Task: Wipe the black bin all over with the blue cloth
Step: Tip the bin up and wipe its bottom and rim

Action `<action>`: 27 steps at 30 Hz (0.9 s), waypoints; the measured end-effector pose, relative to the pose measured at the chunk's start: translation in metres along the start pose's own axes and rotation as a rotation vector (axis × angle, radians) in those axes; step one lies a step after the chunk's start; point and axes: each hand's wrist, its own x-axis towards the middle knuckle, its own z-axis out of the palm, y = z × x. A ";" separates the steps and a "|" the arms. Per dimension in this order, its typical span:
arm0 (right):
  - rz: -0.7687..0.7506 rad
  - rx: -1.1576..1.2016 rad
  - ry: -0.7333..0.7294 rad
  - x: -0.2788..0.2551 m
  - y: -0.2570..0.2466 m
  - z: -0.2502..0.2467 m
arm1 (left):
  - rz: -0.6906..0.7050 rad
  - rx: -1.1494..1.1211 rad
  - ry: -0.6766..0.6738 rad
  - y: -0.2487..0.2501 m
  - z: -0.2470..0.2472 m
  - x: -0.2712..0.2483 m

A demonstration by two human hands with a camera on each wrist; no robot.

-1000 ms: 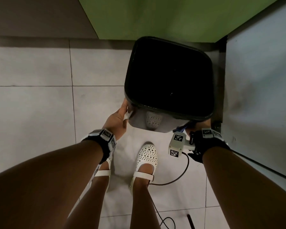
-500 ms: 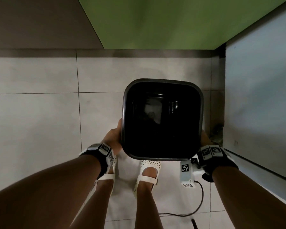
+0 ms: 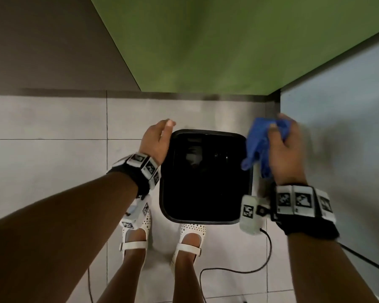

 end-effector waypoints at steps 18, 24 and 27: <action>-0.500 -0.768 -0.642 0.021 -0.019 0.117 | -0.264 -0.111 0.270 0.015 0.029 0.014; -0.678 -0.773 -0.592 0.025 -0.010 0.123 | -0.215 -0.184 0.305 0.009 0.031 0.018; -0.717 -0.722 -0.621 0.027 -0.003 0.128 | -0.194 -0.205 0.274 0.008 0.032 0.017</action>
